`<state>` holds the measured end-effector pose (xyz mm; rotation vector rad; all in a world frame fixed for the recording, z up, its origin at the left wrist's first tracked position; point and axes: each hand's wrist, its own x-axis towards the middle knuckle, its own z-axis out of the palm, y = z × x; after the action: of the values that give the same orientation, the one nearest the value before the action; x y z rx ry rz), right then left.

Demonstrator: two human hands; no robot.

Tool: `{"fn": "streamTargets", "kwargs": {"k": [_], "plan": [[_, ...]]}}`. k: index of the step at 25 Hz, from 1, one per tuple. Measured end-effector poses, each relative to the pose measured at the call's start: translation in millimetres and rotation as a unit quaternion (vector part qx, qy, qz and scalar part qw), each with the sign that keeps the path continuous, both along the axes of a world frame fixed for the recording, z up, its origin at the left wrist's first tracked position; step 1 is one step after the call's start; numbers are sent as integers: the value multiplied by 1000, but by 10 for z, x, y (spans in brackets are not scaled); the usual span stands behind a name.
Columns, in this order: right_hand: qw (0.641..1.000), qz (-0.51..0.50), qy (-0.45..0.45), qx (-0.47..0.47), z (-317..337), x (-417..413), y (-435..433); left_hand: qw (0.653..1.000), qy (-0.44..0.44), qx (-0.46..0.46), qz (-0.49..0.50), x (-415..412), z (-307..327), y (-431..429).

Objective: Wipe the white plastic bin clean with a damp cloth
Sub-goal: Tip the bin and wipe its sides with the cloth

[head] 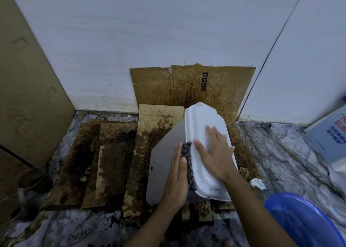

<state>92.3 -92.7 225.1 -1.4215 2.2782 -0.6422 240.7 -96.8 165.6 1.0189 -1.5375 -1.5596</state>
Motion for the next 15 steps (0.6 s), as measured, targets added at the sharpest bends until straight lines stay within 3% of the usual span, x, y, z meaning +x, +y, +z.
{"fn": "streamTargets", "kwargs": {"k": [7, 15], "plan": [[1000, 0, -6, -18, -103, -164, 70, 996, -76, -19, -33, -58, -137, 7], [996, -5, -74, -38, -219, -454, 218, 982, -172, -60, -49, -222, -325, 56]]}}
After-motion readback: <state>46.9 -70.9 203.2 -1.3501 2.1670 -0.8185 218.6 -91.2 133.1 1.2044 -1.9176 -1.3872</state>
